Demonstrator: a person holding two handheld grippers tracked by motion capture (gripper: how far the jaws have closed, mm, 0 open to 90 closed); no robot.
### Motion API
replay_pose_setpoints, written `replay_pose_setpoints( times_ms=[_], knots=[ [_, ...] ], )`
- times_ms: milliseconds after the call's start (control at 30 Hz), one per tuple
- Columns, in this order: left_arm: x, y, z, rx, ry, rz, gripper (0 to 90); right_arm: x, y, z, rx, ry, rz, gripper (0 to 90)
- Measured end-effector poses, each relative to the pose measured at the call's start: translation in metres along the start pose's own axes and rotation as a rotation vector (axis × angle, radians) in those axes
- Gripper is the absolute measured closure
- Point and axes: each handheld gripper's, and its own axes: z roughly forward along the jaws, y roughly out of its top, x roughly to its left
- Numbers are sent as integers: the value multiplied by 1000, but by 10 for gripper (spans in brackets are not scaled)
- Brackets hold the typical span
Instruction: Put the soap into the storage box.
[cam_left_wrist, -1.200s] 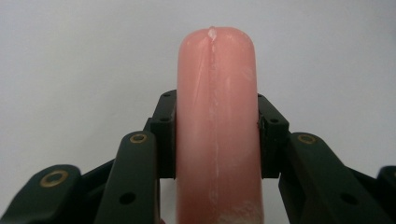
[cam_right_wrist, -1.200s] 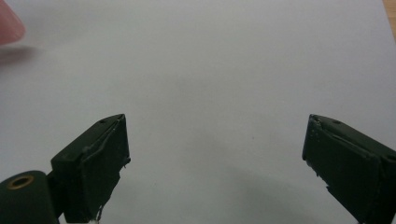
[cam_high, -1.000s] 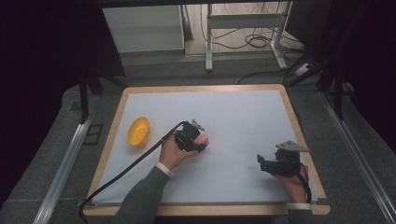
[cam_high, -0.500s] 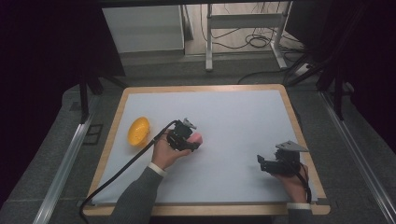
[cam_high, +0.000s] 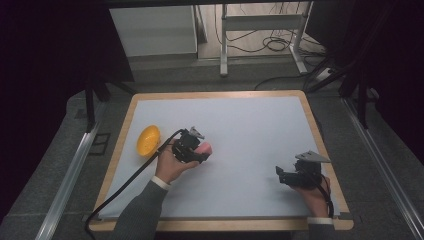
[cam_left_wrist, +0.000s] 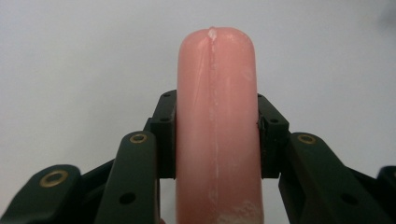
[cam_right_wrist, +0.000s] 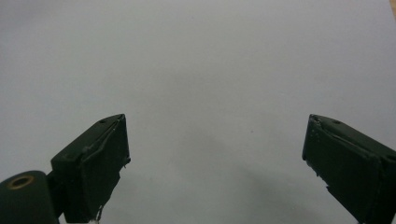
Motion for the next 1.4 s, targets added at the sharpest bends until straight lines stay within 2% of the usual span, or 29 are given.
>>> replay_pose_setpoints(
  times_ms=[700,1133,1200,1400],
  knots=[
    [17,-15,-24,-34,37,-33,601,0,-1,2,8,-3,4,70],
    [33,-26,-43,-75,65,-74,601,2,-1,2,9,-1,-2,69],
    [36,-29,-47,-102,82,-80,601,2,-1,3,13,0,-3,69],
    [40,-32,-51,-100,88,-90,601,1,-2,3,16,-1,-1,69]
  ],
)
